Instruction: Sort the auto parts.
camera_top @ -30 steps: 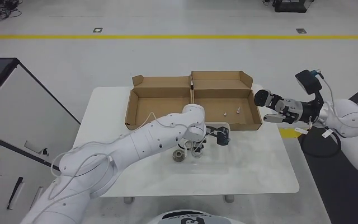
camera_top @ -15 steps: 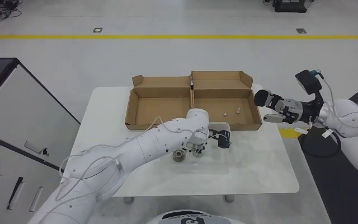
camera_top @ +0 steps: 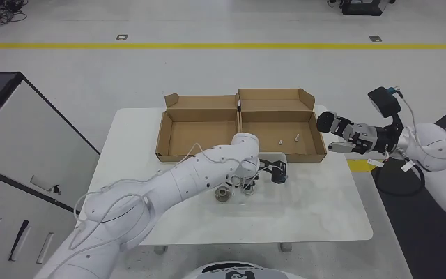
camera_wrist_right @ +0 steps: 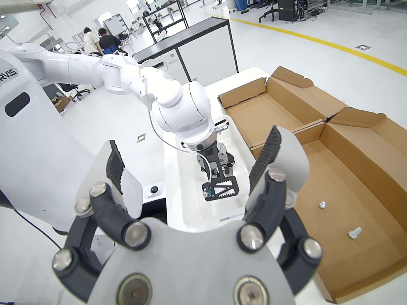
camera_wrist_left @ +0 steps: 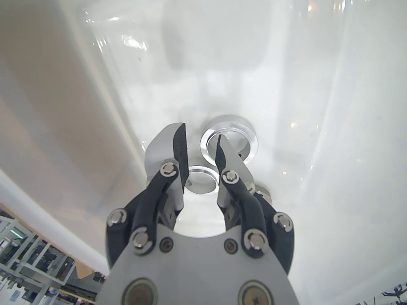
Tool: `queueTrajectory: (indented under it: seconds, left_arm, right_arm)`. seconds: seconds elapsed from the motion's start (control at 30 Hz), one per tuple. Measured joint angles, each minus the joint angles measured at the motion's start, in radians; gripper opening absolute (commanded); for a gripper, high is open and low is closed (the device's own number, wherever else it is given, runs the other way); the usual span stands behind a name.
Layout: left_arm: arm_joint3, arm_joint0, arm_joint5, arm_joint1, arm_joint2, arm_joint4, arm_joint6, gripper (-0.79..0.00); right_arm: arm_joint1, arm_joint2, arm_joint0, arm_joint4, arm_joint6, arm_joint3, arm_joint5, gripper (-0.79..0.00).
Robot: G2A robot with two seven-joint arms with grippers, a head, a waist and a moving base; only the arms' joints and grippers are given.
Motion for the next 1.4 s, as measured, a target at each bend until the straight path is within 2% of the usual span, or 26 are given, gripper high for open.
queueTrajectory:
  seconds: [0.13,0.33,0.67,0.73,0.8,1.07,1.23,1.4]
  left_arm:
    - [-0.006,0.006,0.001,0.006,0.000,0.004,-0.001,-0.548]
    - [-0.008,0.019,-0.006,0.003,0.000,0.017,0.006,-0.616]
    - [0.022,0.026,-0.019,-0.012,0.000,0.035,0.019,-0.603]
    - [0.028,0.027,-0.019,-0.015,0.000,0.038,0.019,-0.631]
    - [0.035,0.027,-0.019,-0.019,0.000,0.039,0.019,-0.785]
    - [0.046,0.020,-0.010,-0.026,0.000,0.021,0.009,-0.785]
    - [0.003,-0.010,0.014,-0.008,0.000,-0.039,-0.014,-0.785]
    - [-0.103,-0.049,0.055,0.044,0.000,-0.110,-0.055,-0.785]
  right_arm:
    - [0.000,0.000,0.000,0.000,0.000,0.000,0.000,0.000]
    - [0.000,0.000,0.000,0.000,0.000,0.000,0.000,0.000]
    - [0.000,0.000,0.000,0.000,0.000,0.000,0.000,0.000]
    - [0.000,0.000,0.000,0.000,0.000,0.000,0.000,0.000]
    - [0.000,0.000,0.000,0.000,0.000,0.000,0.000,0.000]
    - [0.000,0.000,0.000,0.000,0.000,0.000,0.000,0.000]
    - [0.000,0.000,0.000,0.000,0.000,0.000,0.000,0.000]
    - [0.000,0.000,0.000,0.000,0.000,0.000,0.000,0.000]
